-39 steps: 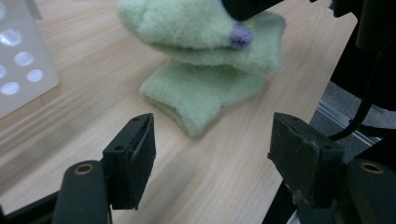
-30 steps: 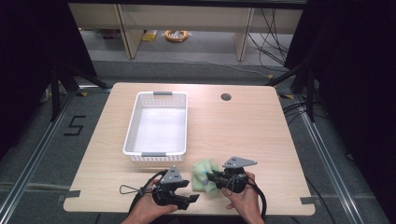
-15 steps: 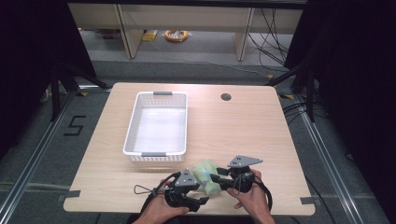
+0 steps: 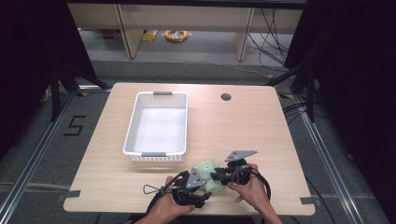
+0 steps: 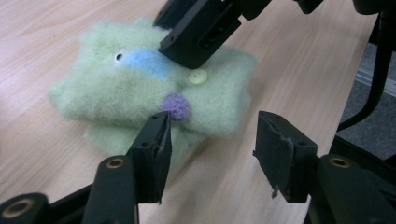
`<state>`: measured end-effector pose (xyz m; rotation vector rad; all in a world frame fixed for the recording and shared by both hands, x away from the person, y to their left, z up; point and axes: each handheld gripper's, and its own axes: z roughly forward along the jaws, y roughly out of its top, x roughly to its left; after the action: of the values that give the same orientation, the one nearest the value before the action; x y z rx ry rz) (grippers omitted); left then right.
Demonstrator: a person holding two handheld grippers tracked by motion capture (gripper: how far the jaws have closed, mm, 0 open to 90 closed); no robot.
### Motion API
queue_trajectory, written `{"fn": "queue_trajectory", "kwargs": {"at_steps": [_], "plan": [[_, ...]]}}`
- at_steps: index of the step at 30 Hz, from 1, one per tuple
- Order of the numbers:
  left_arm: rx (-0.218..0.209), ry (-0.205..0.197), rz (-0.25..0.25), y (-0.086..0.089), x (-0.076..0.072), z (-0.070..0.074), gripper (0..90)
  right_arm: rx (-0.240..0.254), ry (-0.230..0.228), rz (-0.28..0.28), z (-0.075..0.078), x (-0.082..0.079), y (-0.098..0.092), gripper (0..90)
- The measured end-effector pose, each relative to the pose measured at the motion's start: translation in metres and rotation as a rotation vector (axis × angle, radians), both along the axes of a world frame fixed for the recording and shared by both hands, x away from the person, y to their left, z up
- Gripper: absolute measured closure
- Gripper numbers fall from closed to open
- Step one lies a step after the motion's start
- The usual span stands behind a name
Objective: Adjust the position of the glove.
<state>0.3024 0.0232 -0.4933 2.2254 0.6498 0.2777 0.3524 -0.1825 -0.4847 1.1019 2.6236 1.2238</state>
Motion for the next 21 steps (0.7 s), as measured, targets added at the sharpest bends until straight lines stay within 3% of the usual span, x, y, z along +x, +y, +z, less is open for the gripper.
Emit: {"fn": "queue_trajectory", "kwargs": {"at_steps": [2, 3, 4, 8, 10, 14, 15, 17, 18, 19, 21], "plan": [[-0.008, 0.005, 0.015, -0.002, -0.002, -0.001, 52.9, -0.018, 0.004, -0.012, 0.001, -0.002, 0.0, 75.4], [0.013, -0.029, -0.005, -0.002, 0.0, 0.0, 56.5, -0.023, 0.008, -0.016, 0.001, -0.003, 0.0, 75.8], [0.001, -0.021, 0.014, -0.004, -0.001, -0.001, 59.2, -0.023, 0.018, -0.012, 0.0, -0.004, 0.001, 76.2], [0.046, -0.056, -0.014, -0.005, 0.0, -0.003, 68.9, -0.007, 0.029, -0.015, -0.001, -0.003, 0.0, 76.7], [0.066, -0.054, -0.028, -0.006, -0.002, -0.006, 75.1, 0.012, 0.044, -0.019, -0.002, -0.003, 0.0, 76.8], [0.038, -0.038, -0.038, -0.007, -0.005, -0.007, 84.7, 0.013, 0.04, -0.005, -0.002, -0.003, -0.002, 76.6], [0.055, -0.062, -0.051, -0.005, -0.003, -0.006, 85.5, 0.012, 0.035, -0.009, -0.001, -0.003, -0.002, 76.3], [0.033, -0.045, -0.041, -0.003, -0.003, -0.005, 87.6, 0.013, 0.025, -0.011, 0.002, -0.004, -0.003, 75.1], [0.043, -0.044, -0.035, -0.002, -0.003, -0.004, 89.9, 0.021, 0.01, -0.009, 0.005, -0.003, -0.004, 73.8], [0.027, -0.037, -0.035, -0.001, -0.002, -0.004, 89.9, 0.02, -0.017, -0.007, 0.008, -0.001, -0.006, 73.5], [0.017, -0.024, -0.023, 0.001, -0.001, -0.004, 89.9, 0.027, -0.026, -0.004, 0.015, 0.001, -0.008, 71.1]]}}
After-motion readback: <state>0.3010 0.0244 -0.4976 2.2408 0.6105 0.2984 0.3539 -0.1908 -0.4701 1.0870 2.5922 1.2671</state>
